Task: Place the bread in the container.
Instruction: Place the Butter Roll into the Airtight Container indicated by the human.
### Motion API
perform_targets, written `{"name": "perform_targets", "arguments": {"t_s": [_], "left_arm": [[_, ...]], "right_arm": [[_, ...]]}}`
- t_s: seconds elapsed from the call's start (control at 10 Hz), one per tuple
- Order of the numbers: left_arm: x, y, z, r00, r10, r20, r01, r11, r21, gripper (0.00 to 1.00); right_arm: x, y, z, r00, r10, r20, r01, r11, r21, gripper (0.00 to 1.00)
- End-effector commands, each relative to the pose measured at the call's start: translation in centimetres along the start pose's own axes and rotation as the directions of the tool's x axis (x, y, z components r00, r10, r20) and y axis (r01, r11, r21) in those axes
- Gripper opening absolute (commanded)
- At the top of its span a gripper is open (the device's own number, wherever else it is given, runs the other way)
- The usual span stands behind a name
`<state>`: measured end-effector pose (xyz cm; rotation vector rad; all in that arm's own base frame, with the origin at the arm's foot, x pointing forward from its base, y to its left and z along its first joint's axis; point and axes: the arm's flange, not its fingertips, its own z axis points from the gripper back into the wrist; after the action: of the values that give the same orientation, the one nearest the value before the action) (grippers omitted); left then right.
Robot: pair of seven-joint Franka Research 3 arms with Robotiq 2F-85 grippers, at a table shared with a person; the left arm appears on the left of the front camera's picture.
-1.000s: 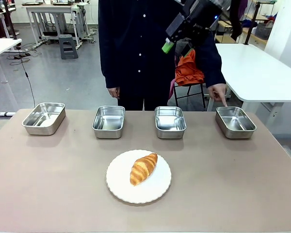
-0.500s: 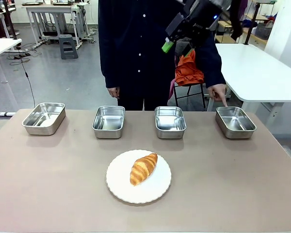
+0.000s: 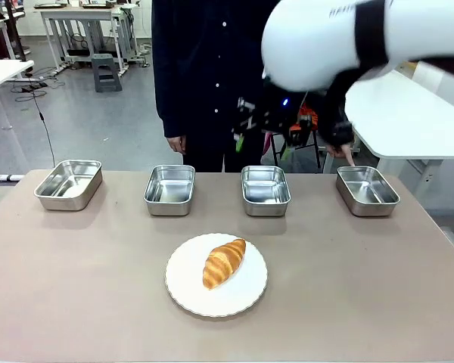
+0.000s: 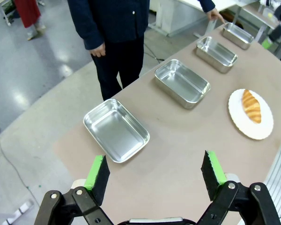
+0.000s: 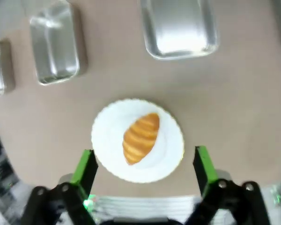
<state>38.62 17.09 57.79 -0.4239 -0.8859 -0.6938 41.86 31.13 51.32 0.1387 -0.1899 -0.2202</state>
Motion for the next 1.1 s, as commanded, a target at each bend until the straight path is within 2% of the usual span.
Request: {"name": "perform_targets", "arguments": {"t_s": [0.0,0.2,0.3,0.4,0.7,0.8,1.0], "left_arm": [[0.0,0.0,0.2,1.0,-0.001,0.006,0.001,1.0,-0.007,1.0],[0.0,0.0,0.2,1.0,-0.001,0.006,0.001,1.0,-0.007,1.0],[0.0,0.0,0.2,1.0,-0.001,0.006,0.001,1.0,-0.007,1.0],[0.0,0.0,0.2,1.0,-0.001,0.006,0.001,1.0,-0.007,1.0],[0.0,0.0,0.2,1.0,-0.001,0.006,0.001,1.0,-0.007,1.0],[0.0,0.0,0.2,1.0,-0.001,0.006,0.001,1.0,-0.007,1.0],[0.0,0.0,0.2,1.0,-0.001,0.006,0.001,1.0,-0.007,1.0]], "right_arm": [[-3.0,4.2,-1.5,0.977,-0.206,-0.047,0.205,0.978,-0.031,1.0],[-5.1,4.7,-5.2,0.949,-0.292,-0.116,0.296,0.955,0.015,1.0],[-5.3,3.9,-5.4,0.952,-0.242,-0.189,0.265,0.958,0.108,1.0],[-5.8,4.4,-3.9,0.968,-0.235,-0.091,0.231,0.972,-0.052,1.0],[-5.8,4.4,-3.9,0.968,-0.235,-0.091,0.231,0.972,-0.052,1.0],[-5.7,4.5,-4.7,0.961,-0.25,-0.116,0.248,0.968,-0.032,1.0],[-7.4,3.4,-8.0,0.941,-0.323,-0.102,0.313,0.944,-0.102,1.0]]}}
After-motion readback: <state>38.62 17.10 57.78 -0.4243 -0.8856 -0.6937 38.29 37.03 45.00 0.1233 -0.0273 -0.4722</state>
